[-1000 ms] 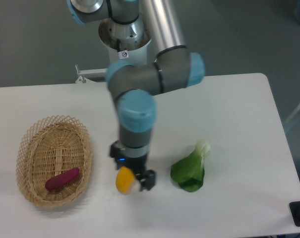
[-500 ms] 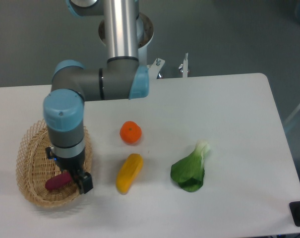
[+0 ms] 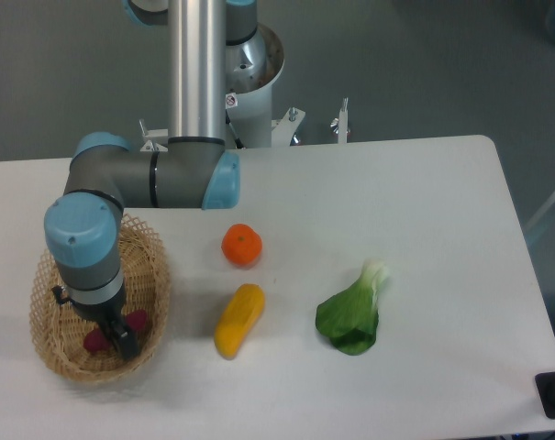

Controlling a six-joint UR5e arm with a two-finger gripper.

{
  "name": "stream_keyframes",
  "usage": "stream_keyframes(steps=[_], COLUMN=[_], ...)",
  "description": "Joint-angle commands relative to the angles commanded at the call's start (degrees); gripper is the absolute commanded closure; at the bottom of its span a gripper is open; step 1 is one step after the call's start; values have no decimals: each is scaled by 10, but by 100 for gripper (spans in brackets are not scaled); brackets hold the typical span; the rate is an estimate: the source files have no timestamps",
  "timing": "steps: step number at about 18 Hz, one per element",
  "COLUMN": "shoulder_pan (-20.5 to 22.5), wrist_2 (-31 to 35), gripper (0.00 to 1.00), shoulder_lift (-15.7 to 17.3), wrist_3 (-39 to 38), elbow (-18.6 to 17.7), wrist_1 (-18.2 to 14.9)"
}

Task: Pick up the sweet potato from the basket
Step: 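Lower the gripper into the basket and close on the purple sweet potato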

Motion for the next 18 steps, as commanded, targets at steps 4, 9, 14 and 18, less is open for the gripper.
stream_keyframes(steps=[4, 9, 14, 18], shoulder_pan=[-4, -4, -11, -12], wrist_2=[2, 3, 16, 22], gripper=[0, 0, 0, 37], shoulder_lift=[-12, -18, -27, -31], wrist_3=[0, -1, -1, -2], elbow=[1, 1, 0, 1], wrist_1=[1, 1, 11, 15])
